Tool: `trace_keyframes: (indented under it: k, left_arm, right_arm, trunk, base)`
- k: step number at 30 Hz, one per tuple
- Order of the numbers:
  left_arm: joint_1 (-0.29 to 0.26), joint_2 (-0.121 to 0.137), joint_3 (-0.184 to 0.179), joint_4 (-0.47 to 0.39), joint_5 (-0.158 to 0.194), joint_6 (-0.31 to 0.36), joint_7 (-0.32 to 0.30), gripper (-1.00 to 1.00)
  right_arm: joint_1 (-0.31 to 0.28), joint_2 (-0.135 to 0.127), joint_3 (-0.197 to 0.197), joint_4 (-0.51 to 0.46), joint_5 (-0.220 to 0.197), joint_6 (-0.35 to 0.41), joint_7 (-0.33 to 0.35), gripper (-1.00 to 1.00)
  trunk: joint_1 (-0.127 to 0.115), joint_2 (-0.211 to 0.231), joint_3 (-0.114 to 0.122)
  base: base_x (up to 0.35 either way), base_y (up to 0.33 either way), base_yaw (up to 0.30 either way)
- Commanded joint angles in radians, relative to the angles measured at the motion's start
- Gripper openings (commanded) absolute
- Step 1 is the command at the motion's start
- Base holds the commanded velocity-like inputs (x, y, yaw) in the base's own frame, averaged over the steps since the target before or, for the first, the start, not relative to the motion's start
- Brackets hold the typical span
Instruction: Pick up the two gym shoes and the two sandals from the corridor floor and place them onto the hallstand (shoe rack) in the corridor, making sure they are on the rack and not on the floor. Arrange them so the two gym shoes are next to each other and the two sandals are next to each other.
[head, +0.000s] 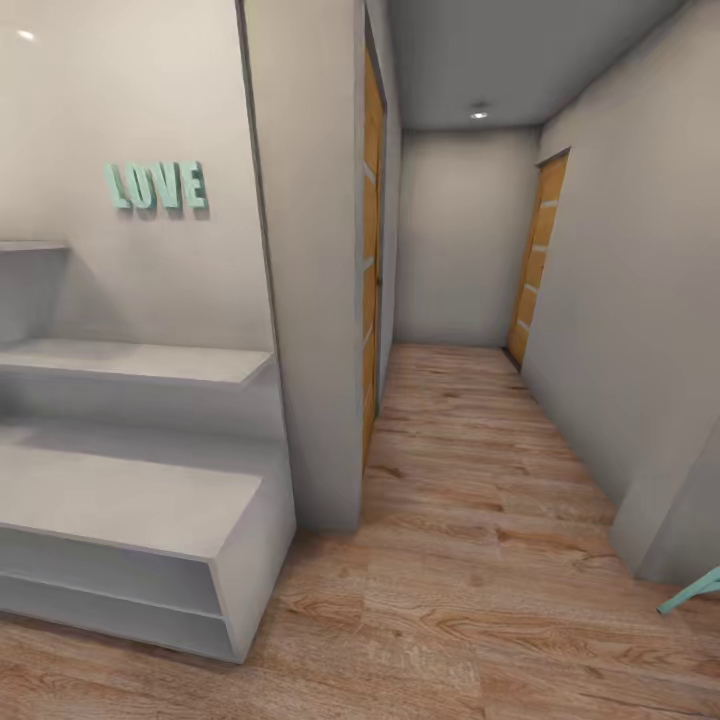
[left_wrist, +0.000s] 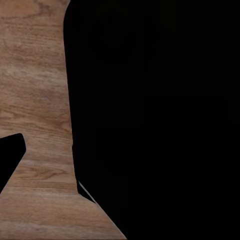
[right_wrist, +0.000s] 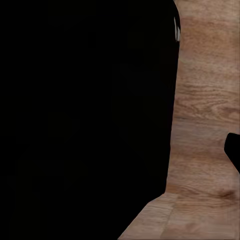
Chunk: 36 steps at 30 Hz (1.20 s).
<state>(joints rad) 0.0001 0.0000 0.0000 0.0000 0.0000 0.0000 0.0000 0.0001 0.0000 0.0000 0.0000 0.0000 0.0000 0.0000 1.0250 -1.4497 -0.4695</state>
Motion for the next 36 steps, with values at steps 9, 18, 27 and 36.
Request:
trace_keyframes:
  k: [9, 18, 27, 36]
  left_arm:
    - [0.000, -0.002, 0.001, 0.005, 0.002, -0.002, -0.003, 1.00]
    - [0.000, -0.002, -0.001, -0.001, 0.002, -0.002, -0.003, 1.00]
    - [0.000, -0.003, -0.003, -0.031, 0.001, -0.021, -0.003, 1.00]
    - [-0.001, 0.001, -0.001, -0.082, 0.001, -0.071, 0.001, 1.00]
  right_arm:
    - [-0.003, 0.033, 0.003, -0.031, 0.004, -0.010, -0.004, 1.00]
    - [-0.003, 0.034, 0.003, -0.031, 0.005, -0.013, -0.005, 1.00]
    - [-0.003, 0.027, 0.002, -0.040, 0.005, -0.060, -0.005, 1.00]
    - [-0.003, -0.015, 0.000, -0.090, 0.005, -0.110, -0.006, 1.00]
  trunk:
    - [0.000, 0.000, 0.000]
    - [0.000, 0.000, 0.000]
    - [0.000, 0.000, 0.000]
    - [0.000, 0.000, 0.000]
  base:
    - [0.000, 0.000, 0.000]
    - [0.000, 0.000, 0.000]
    - [0.000, 0.000, 0.000]
    - [0.000, 0.000, 0.000]
